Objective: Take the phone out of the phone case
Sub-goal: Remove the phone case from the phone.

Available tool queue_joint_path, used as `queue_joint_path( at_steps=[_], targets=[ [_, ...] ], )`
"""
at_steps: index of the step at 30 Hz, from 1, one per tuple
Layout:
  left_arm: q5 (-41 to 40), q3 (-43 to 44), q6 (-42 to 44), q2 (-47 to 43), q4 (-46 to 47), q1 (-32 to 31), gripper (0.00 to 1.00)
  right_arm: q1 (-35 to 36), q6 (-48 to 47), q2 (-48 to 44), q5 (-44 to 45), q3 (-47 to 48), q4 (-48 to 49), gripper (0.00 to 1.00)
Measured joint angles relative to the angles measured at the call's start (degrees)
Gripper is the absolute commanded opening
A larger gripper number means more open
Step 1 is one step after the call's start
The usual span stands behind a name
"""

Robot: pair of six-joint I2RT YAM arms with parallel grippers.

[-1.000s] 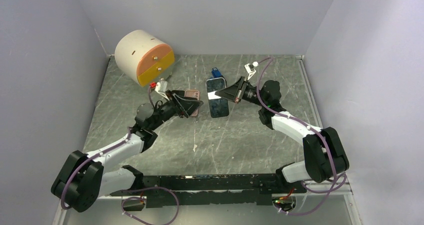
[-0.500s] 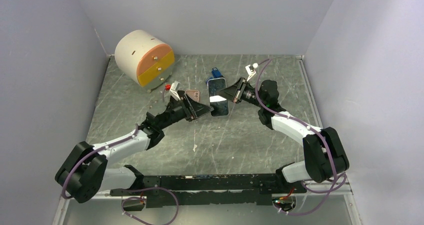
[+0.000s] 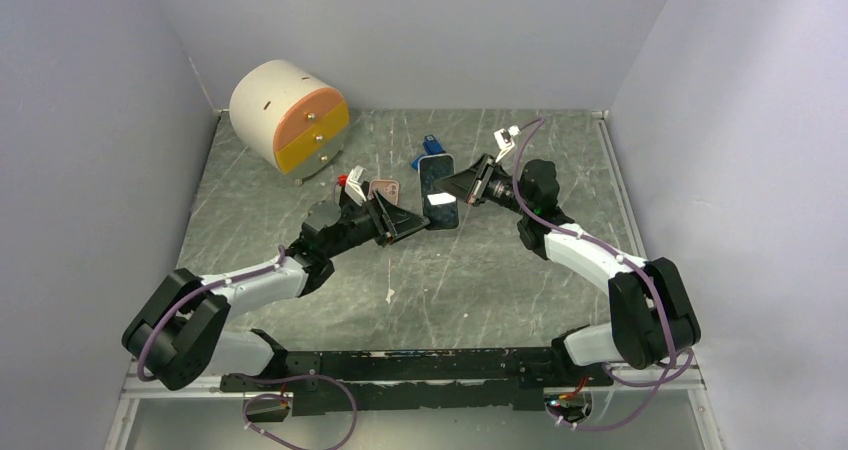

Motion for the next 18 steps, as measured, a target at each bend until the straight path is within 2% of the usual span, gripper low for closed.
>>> queue_joint_path(
  at_steps=[4, 18],
  targets=[
    [0.0, 0.0, -0.7, 0.7, 0.5, 0.0, 0.44, 0.0, 0.0, 0.0, 0.1, 0.0, 0.1, 0.00],
    [0.2, 0.0, -5.1, 4.9, 6.4, 0.1, 0.51, 1.3, -1.5, 0.0, 3.9, -0.3, 0.7, 0.00]
  ],
)
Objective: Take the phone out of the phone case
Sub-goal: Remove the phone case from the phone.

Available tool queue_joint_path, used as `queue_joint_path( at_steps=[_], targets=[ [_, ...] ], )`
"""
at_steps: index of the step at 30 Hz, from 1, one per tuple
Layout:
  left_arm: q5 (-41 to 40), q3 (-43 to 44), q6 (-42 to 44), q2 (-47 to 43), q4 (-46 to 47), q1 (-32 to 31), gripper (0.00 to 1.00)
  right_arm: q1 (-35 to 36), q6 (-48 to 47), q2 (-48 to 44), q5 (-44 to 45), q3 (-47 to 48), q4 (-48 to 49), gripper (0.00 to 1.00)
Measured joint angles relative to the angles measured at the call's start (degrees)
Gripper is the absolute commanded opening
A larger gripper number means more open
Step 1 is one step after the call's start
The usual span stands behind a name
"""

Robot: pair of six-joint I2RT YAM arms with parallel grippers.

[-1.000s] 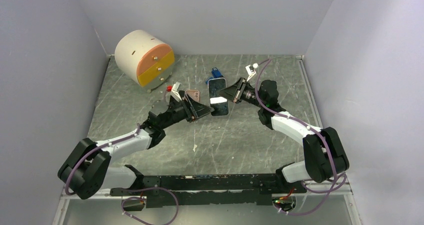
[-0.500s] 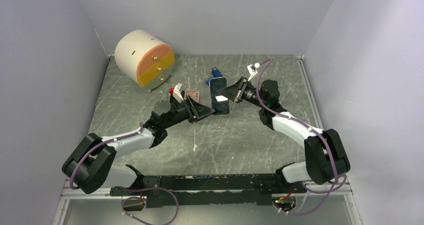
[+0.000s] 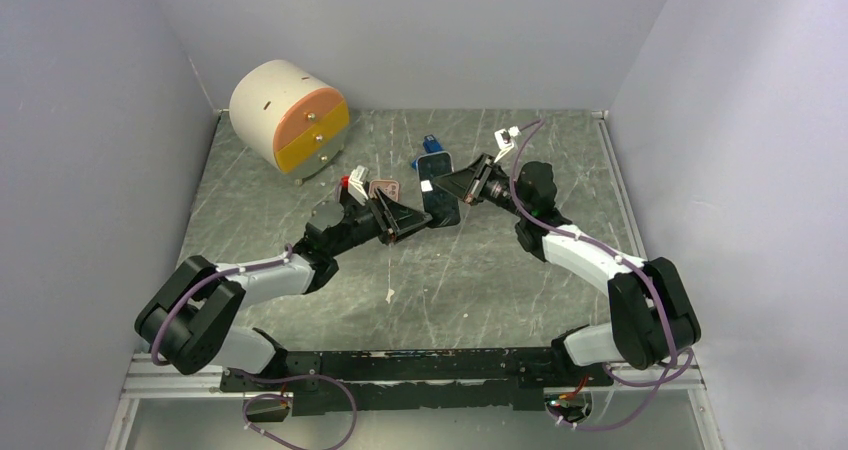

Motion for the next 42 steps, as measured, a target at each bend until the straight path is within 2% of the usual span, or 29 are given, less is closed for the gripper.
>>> queue_joint_path(
  at_steps=[13, 21, 32, 42],
  targets=[
    [-1.7, 0.0, -0.7, -0.2, 1.8, 0.0, 0.57, 1.6, -0.2, 0.0, 3.7, -1.5, 4.9, 0.00],
    [-2.8, -0.4, -2.5, -0.2, 3.9, 0.0, 0.59, 2.2, 0.2, 0.0, 6.1, -4.0, 11.4, 0.00],
    [-1.8, -0.4, -6.0, 3.9, 11.9, 0.1, 0.60, 3.7, -0.2, 2.6, 9.6, -5.5, 20.2, 0.00],
    [-3.4, -2.8, -5.0, 3.2, 11.8, 0.5, 0.60, 5.7, -1.2, 4.9, 11.9, -6.4, 23.0, 0.00]
  ],
)
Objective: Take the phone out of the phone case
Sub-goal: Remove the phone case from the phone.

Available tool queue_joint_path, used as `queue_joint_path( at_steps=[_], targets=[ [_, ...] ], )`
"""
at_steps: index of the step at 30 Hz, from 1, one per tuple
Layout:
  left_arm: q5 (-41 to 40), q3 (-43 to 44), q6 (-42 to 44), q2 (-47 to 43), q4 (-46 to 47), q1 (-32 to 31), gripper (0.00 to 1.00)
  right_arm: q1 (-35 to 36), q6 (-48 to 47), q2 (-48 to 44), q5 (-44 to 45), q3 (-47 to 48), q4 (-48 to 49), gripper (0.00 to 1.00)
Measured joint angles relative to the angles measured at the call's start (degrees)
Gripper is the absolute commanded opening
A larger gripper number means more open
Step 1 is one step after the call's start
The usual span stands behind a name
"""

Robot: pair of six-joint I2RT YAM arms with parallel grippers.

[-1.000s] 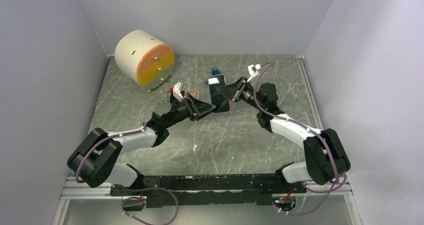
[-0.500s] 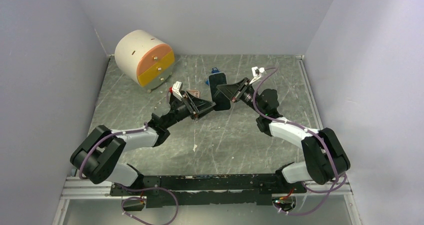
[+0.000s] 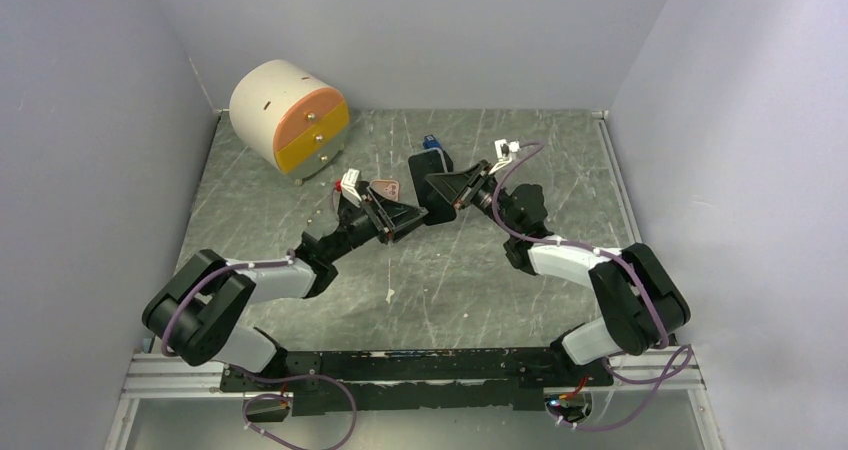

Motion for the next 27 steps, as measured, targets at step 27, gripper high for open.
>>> queue_joint_path(
  at_steps=[27],
  targets=[
    [-0.1, -0.8, 1.3, -4.8, -5.6, 1.9, 0.71, 3.8, -3.7, 0.4, 5.3, -2.4, 2.4, 0.00]
  ],
)
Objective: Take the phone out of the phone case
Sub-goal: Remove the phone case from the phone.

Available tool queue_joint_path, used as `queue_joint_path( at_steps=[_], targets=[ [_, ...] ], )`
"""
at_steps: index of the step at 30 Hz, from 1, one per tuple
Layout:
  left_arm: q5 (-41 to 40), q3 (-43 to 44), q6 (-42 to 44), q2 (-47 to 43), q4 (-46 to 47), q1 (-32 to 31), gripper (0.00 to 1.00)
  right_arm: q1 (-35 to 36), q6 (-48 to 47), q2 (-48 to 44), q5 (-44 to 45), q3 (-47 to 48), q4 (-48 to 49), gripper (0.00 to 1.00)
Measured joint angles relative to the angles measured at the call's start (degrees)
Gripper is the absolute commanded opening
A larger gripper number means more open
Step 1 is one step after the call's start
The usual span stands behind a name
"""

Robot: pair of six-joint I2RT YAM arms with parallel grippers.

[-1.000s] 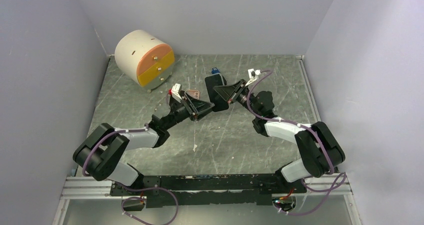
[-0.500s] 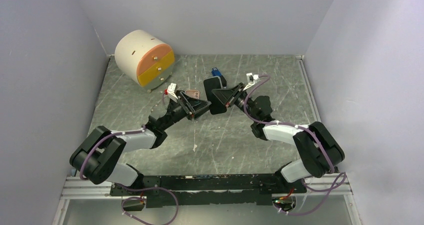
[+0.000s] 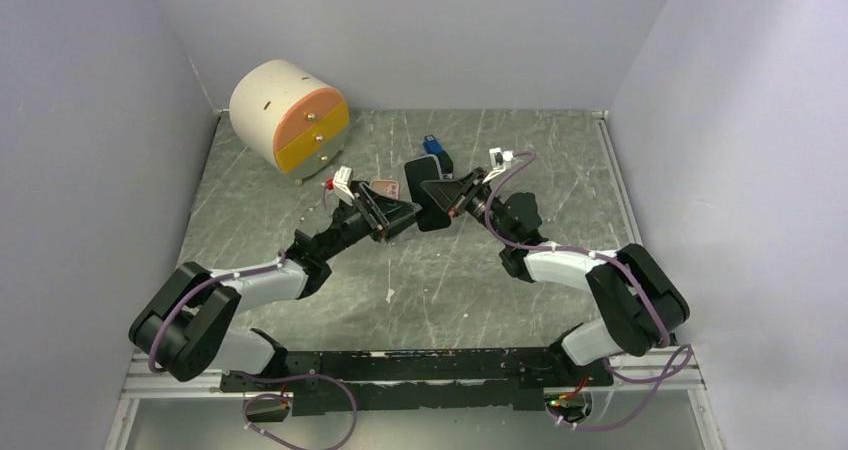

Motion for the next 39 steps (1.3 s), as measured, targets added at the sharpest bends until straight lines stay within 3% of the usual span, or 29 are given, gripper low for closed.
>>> queue_joint_path(
  at_steps=[23, 30, 39],
  targets=[
    [0.5, 2.5, -1.2, -1.4, -5.0, -0.9, 0.67, -0.7, -1.5, -4.5, 0.5, 0.0, -4.7, 0.00],
    [0.8, 2.9, -2.0, 1.6, -1.0, -0.9, 0.62, -1.5, -1.4, -4.7, 0.5, 0.0, -4.6, 0.00],
    [0.2, 2.9, -0.2, 2.9, 2.7, -0.6, 0.62, -1.9, -0.4, -3.2, 0.7, -0.5, -0.4, 0.00]
  ],
)
